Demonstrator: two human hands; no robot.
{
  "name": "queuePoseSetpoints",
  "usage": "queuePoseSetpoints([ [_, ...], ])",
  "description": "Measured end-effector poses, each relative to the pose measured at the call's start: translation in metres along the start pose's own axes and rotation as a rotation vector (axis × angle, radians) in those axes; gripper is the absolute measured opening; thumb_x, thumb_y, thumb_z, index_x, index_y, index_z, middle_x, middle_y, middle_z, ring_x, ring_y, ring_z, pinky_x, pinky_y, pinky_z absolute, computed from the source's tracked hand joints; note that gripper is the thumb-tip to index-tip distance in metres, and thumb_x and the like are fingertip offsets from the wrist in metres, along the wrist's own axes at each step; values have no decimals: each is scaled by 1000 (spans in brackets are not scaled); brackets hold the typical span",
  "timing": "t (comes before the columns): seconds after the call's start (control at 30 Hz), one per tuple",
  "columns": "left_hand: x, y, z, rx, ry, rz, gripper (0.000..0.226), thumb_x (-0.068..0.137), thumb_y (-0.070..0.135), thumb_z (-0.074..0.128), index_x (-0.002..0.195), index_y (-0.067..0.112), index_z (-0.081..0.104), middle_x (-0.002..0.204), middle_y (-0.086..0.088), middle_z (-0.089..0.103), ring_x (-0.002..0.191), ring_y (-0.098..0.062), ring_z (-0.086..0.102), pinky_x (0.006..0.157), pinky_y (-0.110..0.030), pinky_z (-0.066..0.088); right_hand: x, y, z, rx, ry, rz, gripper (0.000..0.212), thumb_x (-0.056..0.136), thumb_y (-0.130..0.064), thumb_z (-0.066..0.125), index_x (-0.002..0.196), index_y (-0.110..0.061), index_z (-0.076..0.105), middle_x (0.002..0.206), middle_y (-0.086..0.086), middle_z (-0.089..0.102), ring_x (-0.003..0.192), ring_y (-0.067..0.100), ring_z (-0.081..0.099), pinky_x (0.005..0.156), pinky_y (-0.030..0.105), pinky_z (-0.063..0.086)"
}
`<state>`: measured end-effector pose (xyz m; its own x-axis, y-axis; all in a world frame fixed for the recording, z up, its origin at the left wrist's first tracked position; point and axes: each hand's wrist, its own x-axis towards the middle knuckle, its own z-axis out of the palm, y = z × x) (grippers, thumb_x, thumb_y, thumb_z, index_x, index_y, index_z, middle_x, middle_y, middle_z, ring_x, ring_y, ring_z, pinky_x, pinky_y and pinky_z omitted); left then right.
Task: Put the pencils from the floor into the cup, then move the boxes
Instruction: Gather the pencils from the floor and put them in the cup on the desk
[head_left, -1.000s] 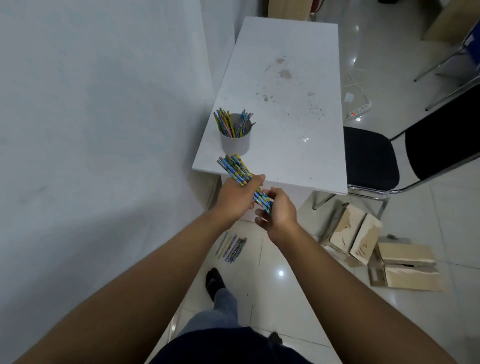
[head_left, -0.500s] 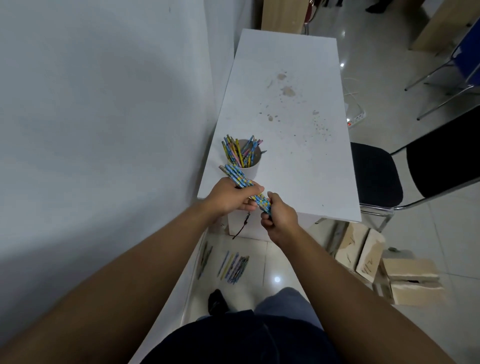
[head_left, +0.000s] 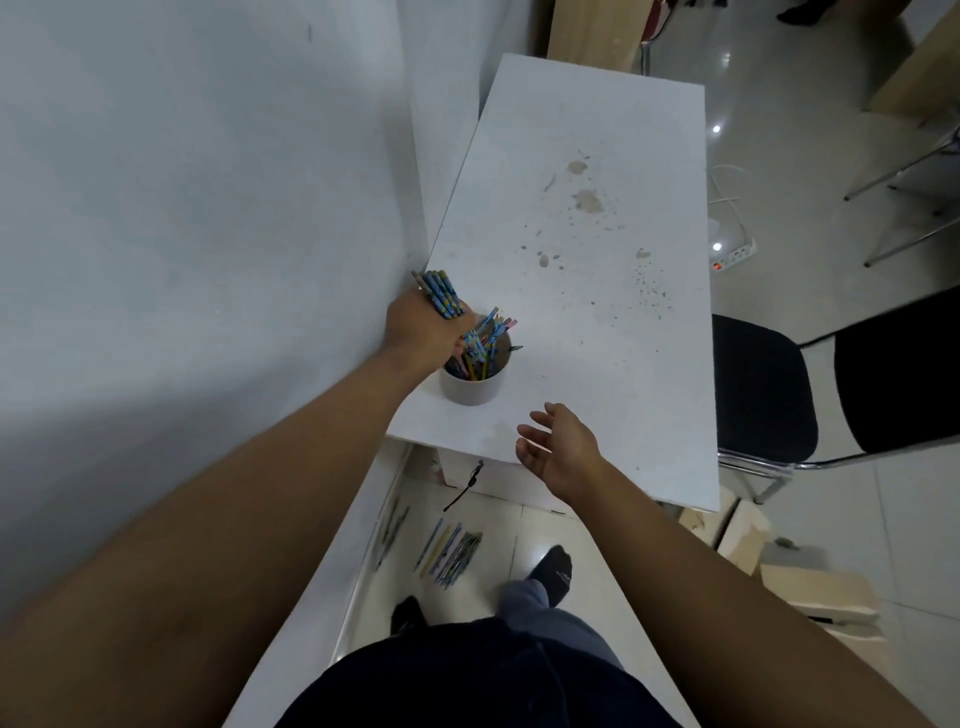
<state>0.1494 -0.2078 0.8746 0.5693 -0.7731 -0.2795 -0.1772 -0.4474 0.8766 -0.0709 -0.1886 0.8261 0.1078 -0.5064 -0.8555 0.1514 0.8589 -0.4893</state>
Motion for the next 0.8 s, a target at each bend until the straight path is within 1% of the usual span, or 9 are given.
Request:
queuePoseSetpoints([
  [0.17,17,-16,15,272,-80,-3,31,73,39,90,83,13,76,79,-4,77,73,-22,77,70,-45,66,13,-13,-9,-31,9,26,24,106,-27,58,108,-5,67,106,18,68,77,29,62,63,34,59],
  [0.27,14,-19,16,427,-107,92,40,72,43,91,97,16,74,96,-1,73,87,-22,72,79,-43,62,16,-16,-8,-62,-3,35,23,105,-26,58,107,-6,68,106,17,68,76,29,62,61,33,58],
  [0.33,10,-18,13,424,-81,120,40,76,37,90,106,18,71,105,1,69,95,-20,68,85,-40,60,17,-18,-5,-81,-14,36,22,105,-26,58,108,-6,68,105,17,68,75,28,61,61,33,58],
  [0.4,9,-18,9,422,-60,134,38,79,34,89,109,20,70,106,2,69,97,-19,66,85,-37,59,17,-19,-1,-95,-21,34,21,104,-25,58,108,-7,68,106,16,69,74,27,60,60,33,58],
  [0.5,6,-22,1,365,-32,142,37,81,33,87,112,21,69,106,3,69,95,-18,68,83,-39,62,14,-19,4,-115,-38,25,20,103,-24,59,108,-7,68,106,16,69,75,27,60,61,34,58],
  [0.6,-2,-27,-9,298,-12,198,32,84,31,84,112,24,69,107,5,68,90,-19,68,74,-44,64,8,-16,10,-140,-50,1,18,101,-21,60,111,-8,68,106,16,70,75,27,59,60,34,57],
  [0.67,-11,-31,-13,296,11,259,27,86,28,81,110,23,69,107,8,67,90,-17,67,77,-43,63,4,-12,12,-166,-52,-18,19,100,-21,61,114,-9,68,108,16,72,77,27,60,60,33,57],
  [0.73,-24,-38,-18,306,52,327,21,89,25,77,108,24,69,105,9,66,94,-12,64,84,-37,60,-4,-6,13,-190,-43,-47,21,99,-22,62,117,-11,68,110,14,74,81,27,62,60,33,57],
  [0.8,-40,-46,-20,308,91,370,14,91,24,72,103,29,67,105,11,65,94,-4,60,84,-27,54,-11,2,13,-211,-34,-74,21,100,-23,62,118,-13,68,110,12,76,83,27,63,62,34,57],
])
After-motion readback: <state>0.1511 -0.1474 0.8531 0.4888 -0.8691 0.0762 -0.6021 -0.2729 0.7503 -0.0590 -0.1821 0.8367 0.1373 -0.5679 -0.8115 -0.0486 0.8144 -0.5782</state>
